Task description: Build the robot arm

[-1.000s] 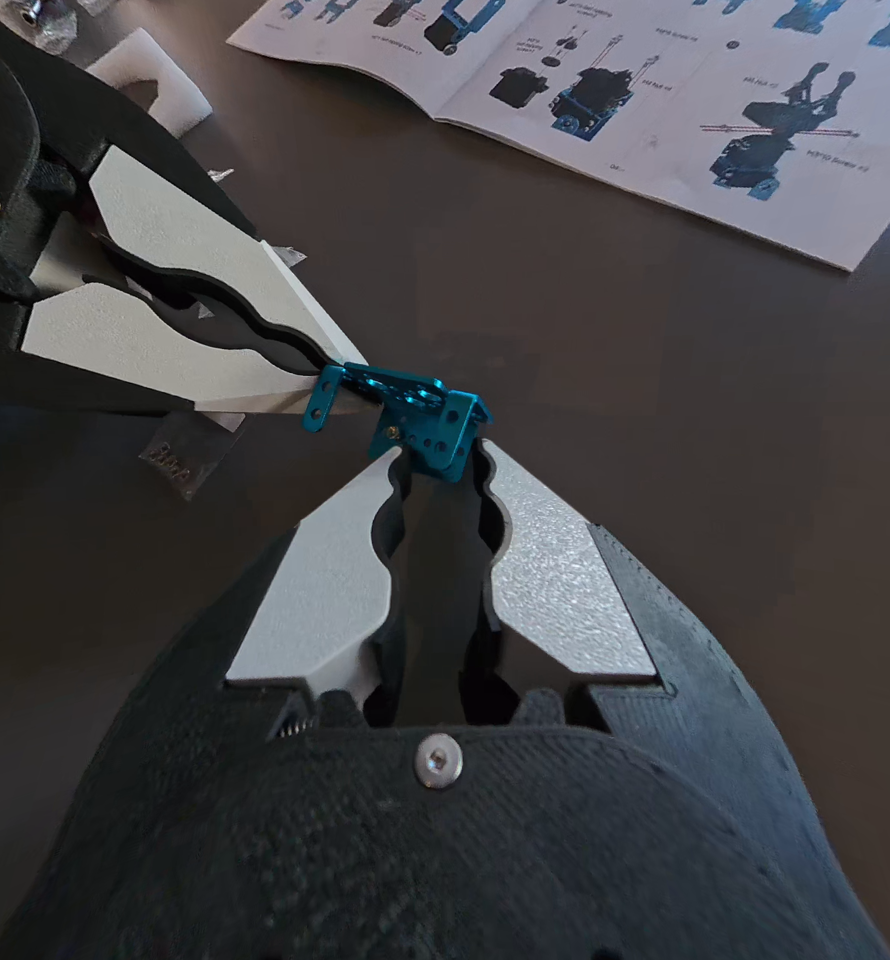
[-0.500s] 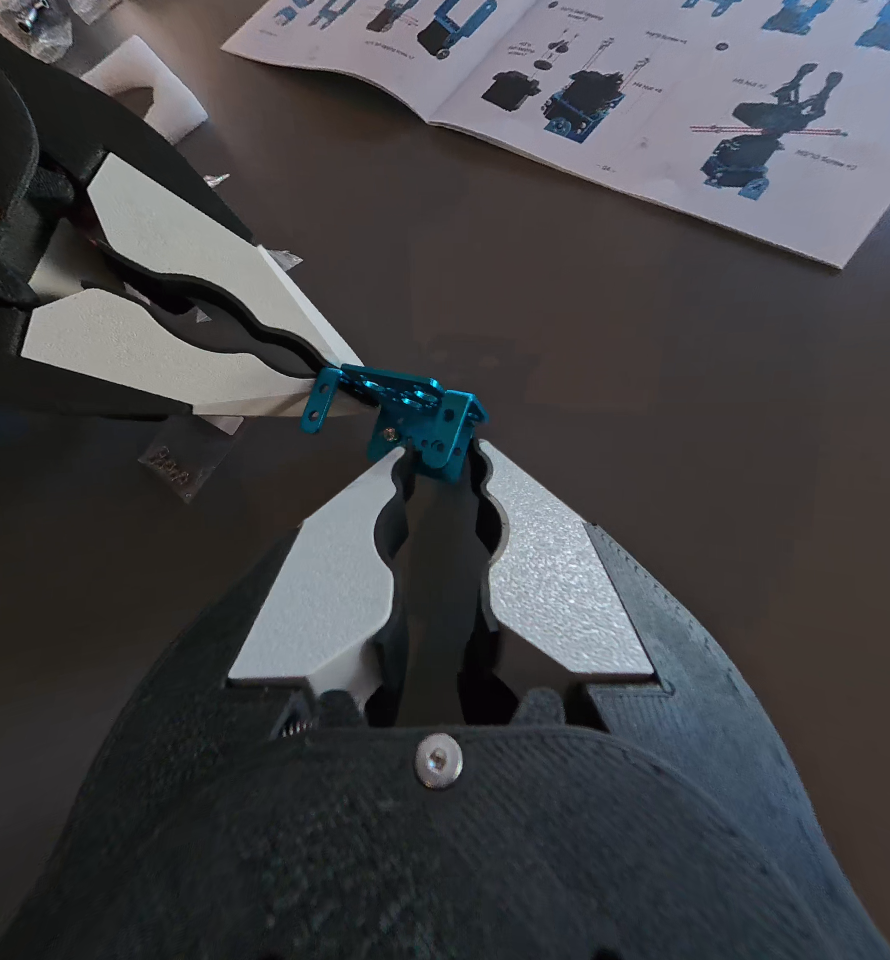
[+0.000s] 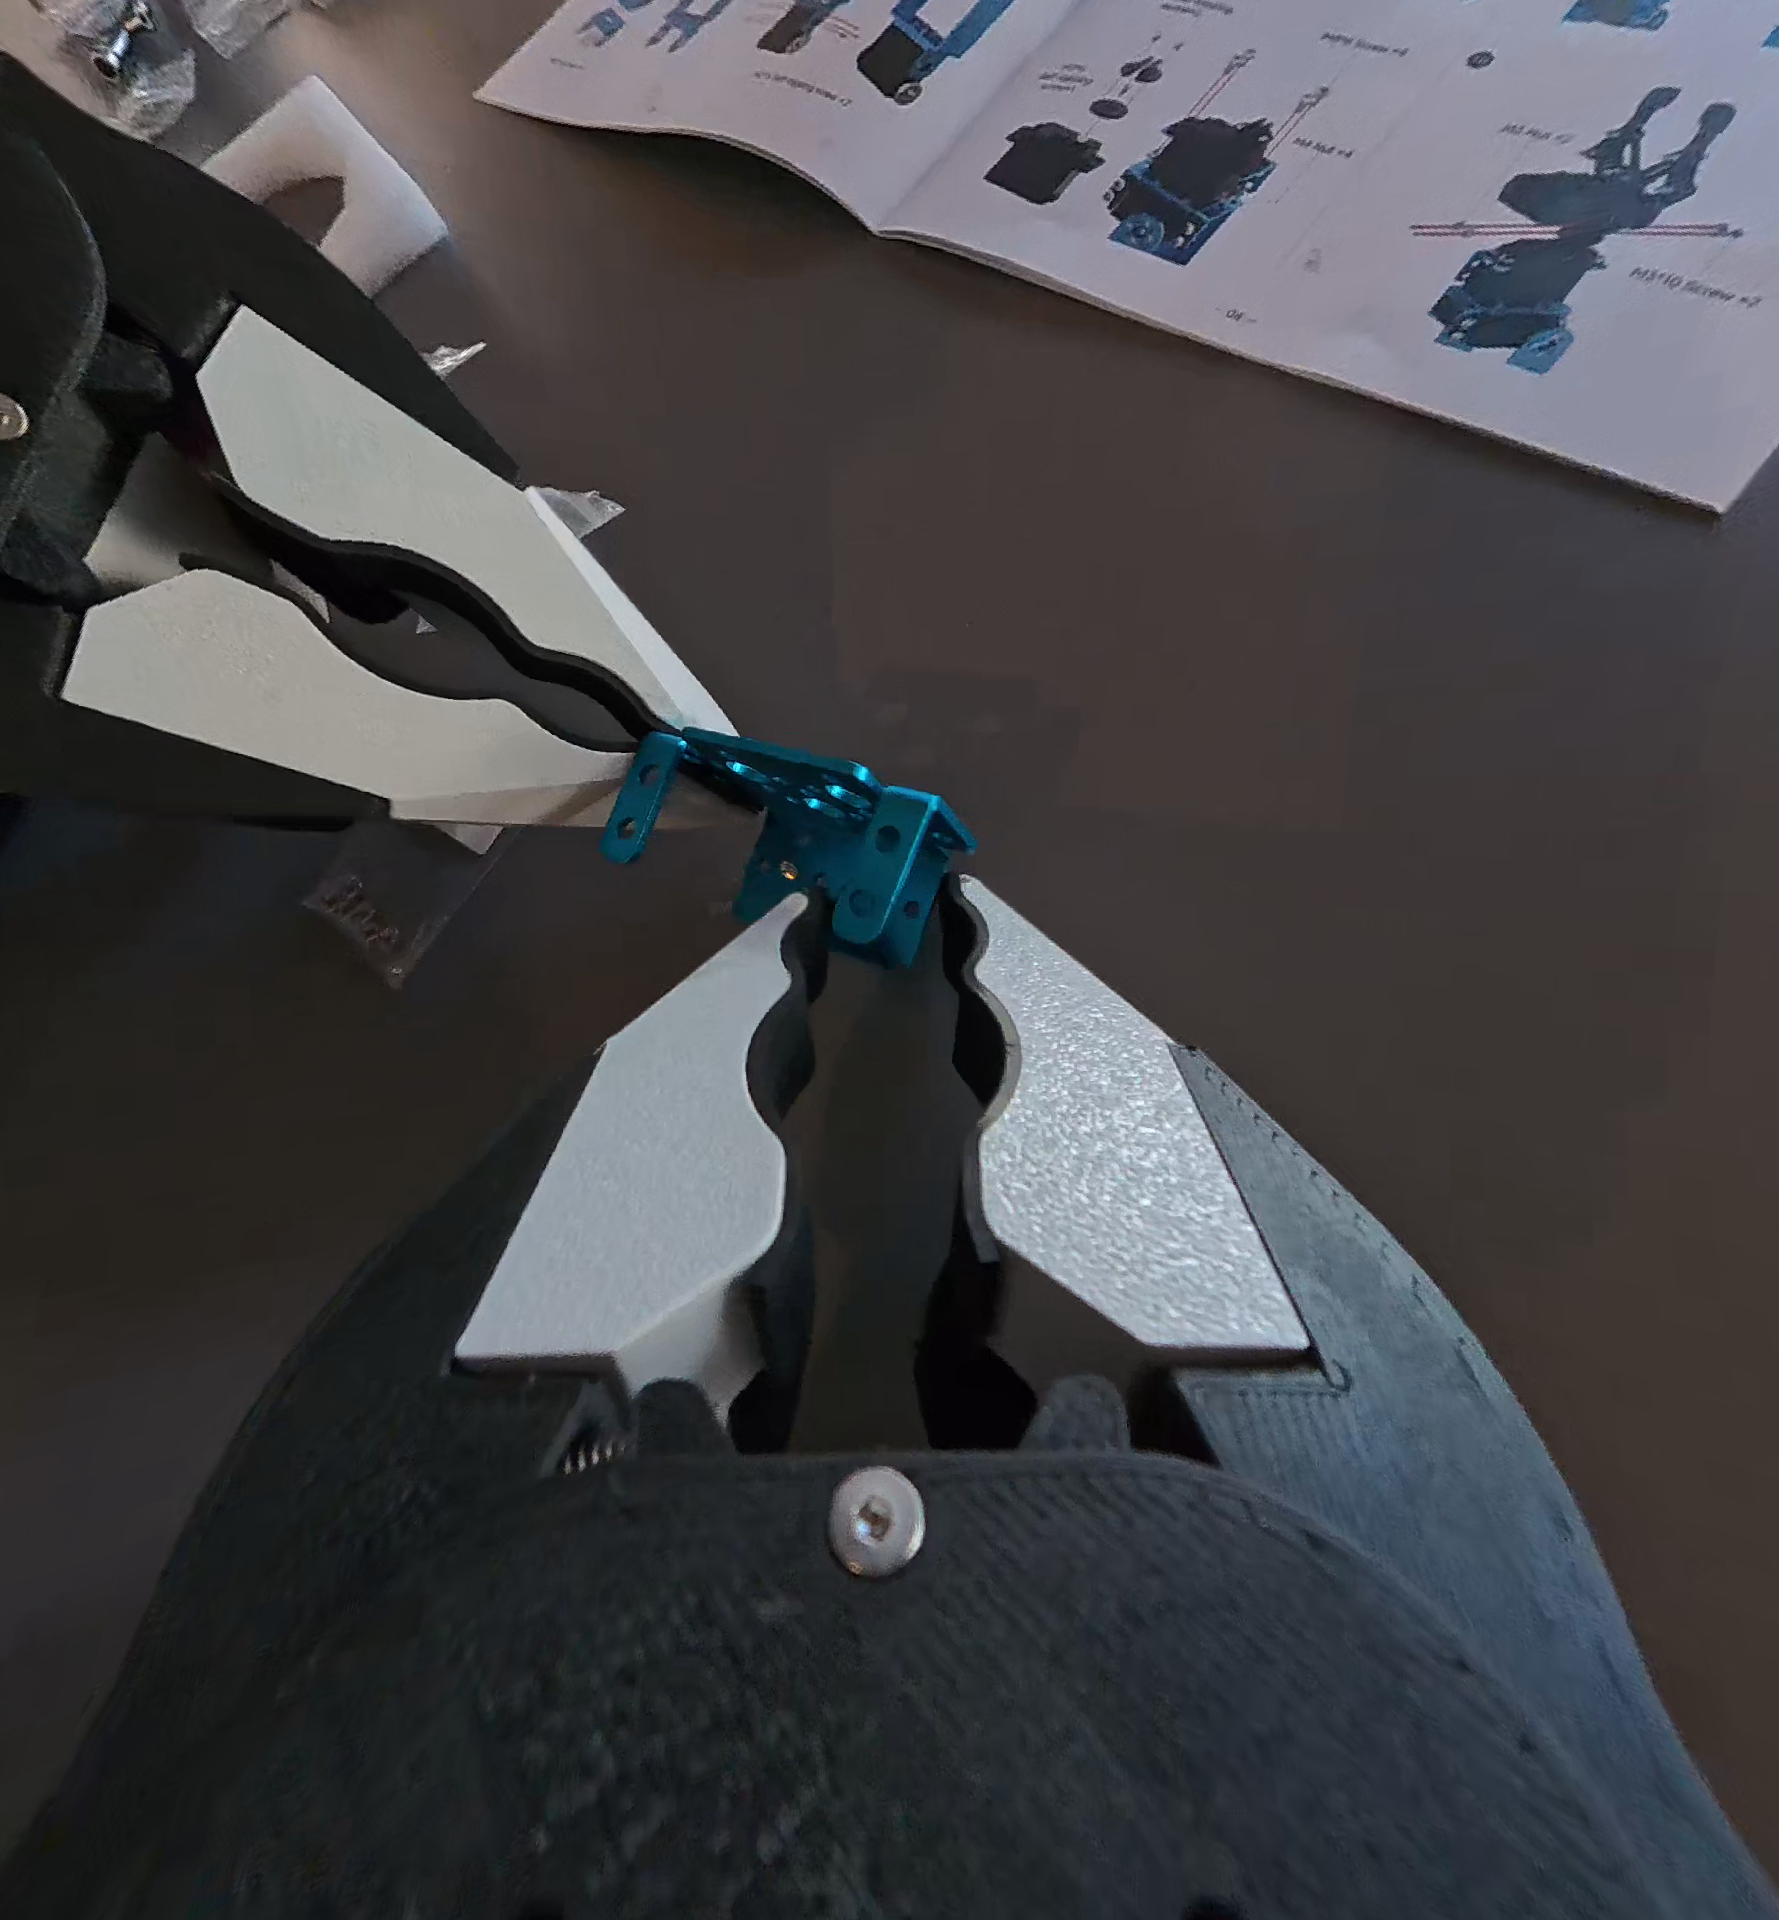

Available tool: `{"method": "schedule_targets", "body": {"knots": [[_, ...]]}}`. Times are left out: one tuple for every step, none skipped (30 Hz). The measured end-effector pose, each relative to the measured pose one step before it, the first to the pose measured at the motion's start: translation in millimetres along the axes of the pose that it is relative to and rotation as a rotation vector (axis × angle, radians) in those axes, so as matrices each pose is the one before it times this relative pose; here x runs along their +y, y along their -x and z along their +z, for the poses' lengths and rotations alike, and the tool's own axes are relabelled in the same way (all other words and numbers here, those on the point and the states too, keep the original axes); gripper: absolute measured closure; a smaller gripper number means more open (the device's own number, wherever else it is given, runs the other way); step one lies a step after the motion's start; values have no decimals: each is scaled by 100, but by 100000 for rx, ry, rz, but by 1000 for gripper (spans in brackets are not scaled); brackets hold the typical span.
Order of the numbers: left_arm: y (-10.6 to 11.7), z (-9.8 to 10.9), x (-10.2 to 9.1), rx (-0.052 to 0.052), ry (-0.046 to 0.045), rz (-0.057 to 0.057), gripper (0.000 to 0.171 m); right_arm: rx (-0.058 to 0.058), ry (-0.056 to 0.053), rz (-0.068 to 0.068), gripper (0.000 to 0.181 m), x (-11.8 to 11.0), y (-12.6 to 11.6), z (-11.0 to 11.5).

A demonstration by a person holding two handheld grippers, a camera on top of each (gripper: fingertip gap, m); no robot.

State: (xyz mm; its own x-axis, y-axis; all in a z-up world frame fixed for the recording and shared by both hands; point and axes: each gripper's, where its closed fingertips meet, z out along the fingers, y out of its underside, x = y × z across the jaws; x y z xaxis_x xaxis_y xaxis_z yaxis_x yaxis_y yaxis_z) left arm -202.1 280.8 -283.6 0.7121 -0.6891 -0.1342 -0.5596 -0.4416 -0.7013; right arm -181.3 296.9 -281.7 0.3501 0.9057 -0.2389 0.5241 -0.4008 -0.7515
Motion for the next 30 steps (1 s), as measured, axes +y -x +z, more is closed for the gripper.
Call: {"method": "schedule_targets", "body": {"knots": [[31, 16, 18, -556, 285, 378, 171, 260, -609, -217, 160, -89, -39, -30], [97, 8, 23, -806, 209, 518, 171, 13, -818, -357, 153, -173, 167, 72], [81, -2, 28, -378, 99, 120, 171, -170, -190, -444, 145, -133, 282, 159], [58, -11, 47, 71, 2, -411, 171, 1073, 796, -1373, 143, 28, 69, 183], [61, -19, 31, 283, -70, -699, 171, 1397, 1071, -1828, 144, 117, -46, 138], [83, -6, 32, 191, -74, -643, 171, 1026, 1051, -1415, 144, 145, -56, 61], [72, -12, 26, 28, -83, -335, 171, 842, -66, -890, 144, 12, -97, -31], [72, -3, 27, -246, 8, -155, 171, 1015, -1007, -313, 144, -107, -198, -155], [63, -6, 11, -240, -9, 8, 171, 1430, -1222, 132, 144, -126, -348, -233], [25, -2, 6, -52, -2, -53, 171, 1071, -1793, 315, 145, -198, -364, -306], [-5, 7, 10, 92, -27, -167, 171, 541, -2015, 354, 145, -215, -319, -324], [12, -4, -7, 90, -55, -168, 171, 54, -2122, 118, 146, -209, -249, -320], [2, -3, 1, 31, -70, -123, 171, 4, -2095, 93, 149, -204, -236, -320], [35, -14, -5, -207, -100, -39, 171, -140, -1798, 466, 151, -168, -215, -264], [53, -14, 3, -282, 36, 71, 171, -1601, -1154, 636, 153, -80, -1, -157], [12, -3, -14, 20, -97, -112, 171, -2401, -579, 436, 154, 18, 172, -66], [-32, 14, -32, 403, -207, -467, 171, -1172, -5, 340, 155, 71, 68, 17], [-57, 27, -27, 632, -190, -650, 171, 27, 442, 78, 155, 105, -33, 79], [-28, 38, -17, 545, -136, -681, 171, -877, 426, -509, 155, 44, 225, 120], [-2, 25, -34, 413, -156, -619, 171, -234, 316, -534, 155, -13, 215, 146], [0, 24, -14, 302, -16, -486, 171, 732, 430, -772, 156, -10, 90, 145], [18, 12, -21, 92, -46, -371, 171, 1132, 501, -926, 159, -9, 42, 115], [17, 22, -25, 43, -115, -264, 171, 1339, 441, -856, 163, -7, 9, 91], [24, 12, -25, 14, -64, -240, 171, 1246, 237, -524, 168, -14, -8, 89], [-1, 8, -16, 38, 39, -237, 171, 185, -12, -190, 173, -45, 134, 72], [3, -44, 7, -28, 255, -263, 171, 537, -160, 151, 173, -93, 69, 22], [-21, -134, -87, 20, -293, -198, 171, 491, -757, -407, 173, -203, 83, -87], [-18, -170, -183, -151, -877, -3, 171, 1059, -1519, -550, 174, -296, -30, -140], [21, -73, -154, -327, -719, 166, 171, 859, -1032, -143, 174, -170, -69, -46], [57, 53, 12, -358, 127, 288, 171, 292, 527, 473, 174, 117, -70, 90]]}}
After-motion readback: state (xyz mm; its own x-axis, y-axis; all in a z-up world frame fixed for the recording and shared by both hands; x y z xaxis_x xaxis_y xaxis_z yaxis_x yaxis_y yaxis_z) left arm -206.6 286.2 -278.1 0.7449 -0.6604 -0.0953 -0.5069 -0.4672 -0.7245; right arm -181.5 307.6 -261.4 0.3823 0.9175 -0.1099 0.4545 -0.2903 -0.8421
